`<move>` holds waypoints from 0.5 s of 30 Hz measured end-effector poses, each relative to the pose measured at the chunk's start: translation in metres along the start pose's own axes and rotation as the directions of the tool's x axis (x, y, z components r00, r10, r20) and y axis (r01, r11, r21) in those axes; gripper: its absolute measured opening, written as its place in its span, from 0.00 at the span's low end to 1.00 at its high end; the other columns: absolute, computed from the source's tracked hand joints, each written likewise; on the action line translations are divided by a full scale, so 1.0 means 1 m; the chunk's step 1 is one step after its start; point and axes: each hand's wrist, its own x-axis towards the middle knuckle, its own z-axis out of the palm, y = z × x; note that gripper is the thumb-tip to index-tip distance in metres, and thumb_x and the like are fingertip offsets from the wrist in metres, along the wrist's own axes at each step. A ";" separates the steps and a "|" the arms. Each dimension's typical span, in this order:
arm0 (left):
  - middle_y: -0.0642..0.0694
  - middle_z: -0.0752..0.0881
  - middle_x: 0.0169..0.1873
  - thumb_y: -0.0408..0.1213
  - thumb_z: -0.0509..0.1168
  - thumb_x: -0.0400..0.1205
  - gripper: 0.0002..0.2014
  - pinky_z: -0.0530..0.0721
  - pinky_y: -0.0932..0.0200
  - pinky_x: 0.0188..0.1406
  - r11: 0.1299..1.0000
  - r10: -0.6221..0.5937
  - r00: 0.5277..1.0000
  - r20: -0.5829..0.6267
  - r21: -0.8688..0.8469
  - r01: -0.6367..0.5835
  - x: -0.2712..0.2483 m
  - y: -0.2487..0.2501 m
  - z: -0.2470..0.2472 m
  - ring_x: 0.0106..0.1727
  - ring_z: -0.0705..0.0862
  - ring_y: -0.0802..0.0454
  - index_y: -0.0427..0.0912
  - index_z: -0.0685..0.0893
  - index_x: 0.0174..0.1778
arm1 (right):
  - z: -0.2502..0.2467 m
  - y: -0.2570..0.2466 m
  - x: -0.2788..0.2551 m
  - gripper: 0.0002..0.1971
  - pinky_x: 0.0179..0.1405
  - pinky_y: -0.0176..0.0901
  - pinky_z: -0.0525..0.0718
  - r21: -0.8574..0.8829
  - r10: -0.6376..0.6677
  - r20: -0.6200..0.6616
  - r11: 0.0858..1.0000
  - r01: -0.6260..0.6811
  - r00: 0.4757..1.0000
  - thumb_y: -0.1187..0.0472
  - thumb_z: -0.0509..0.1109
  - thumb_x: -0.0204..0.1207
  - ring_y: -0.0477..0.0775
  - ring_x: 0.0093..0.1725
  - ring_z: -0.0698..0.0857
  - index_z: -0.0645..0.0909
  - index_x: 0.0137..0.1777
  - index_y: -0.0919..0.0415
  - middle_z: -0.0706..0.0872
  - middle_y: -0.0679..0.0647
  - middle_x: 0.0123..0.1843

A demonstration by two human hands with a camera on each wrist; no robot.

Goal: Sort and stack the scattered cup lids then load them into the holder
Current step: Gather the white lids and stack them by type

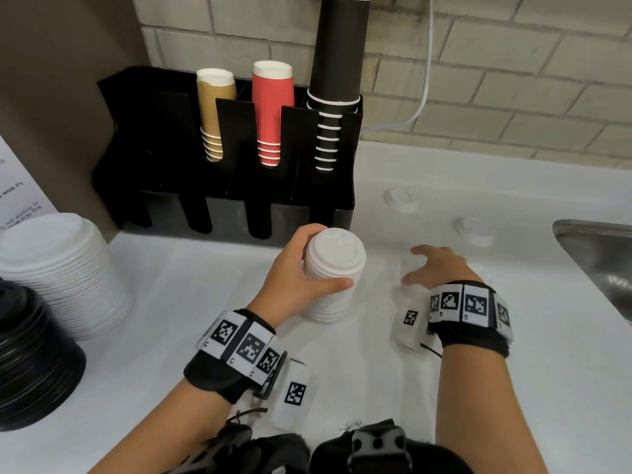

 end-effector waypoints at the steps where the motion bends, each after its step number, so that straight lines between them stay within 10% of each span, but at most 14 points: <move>1: 0.62 0.80 0.60 0.35 0.83 0.67 0.35 0.76 0.79 0.52 1.000 0.000 1.000 0.003 0.003 0.000 0.001 0.000 0.000 0.58 0.77 0.76 0.53 0.74 0.67 | 0.000 0.000 0.002 0.35 0.72 0.62 0.72 -0.024 0.003 0.017 1.000 -0.003 1.000 0.61 0.74 0.73 0.67 0.78 0.63 0.66 0.79 0.46 0.66 0.60 0.78; 10: 0.66 0.78 0.60 0.36 0.83 0.66 0.38 0.75 0.81 0.52 0.999 -0.020 1.000 0.023 0.033 0.019 0.002 0.005 -0.002 0.58 0.74 0.80 0.60 0.71 0.67 | 0.001 -0.005 0.007 0.29 0.52 0.52 0.73 -0.129 -0.005 0.012 0.992 0.007 1.000 0.71 0.70 0.75 0.68 0.74 0.66 0.74 0.71 0.43 0.67 0.60 0.72; 15: 0.57 0.76 0.71 0.37 0.82 0.69 0.41 0.76 0.51 0.73 0.997 -0.033 0.999 0.027 0.067 0.031 -0.001 0.011 -0.002 0.71 0.74 0.57 0.53 0.71 0.76 | 0.001 -0.006 0.004 0.26 0.55 0.55 0.72 -0.140 0.004 -0.043 0.990 -0.010 0.999 0.61 0.68 0.78 0.68 0.73 0.64 0.68 0.74 0.44 0.66 0.61 0.72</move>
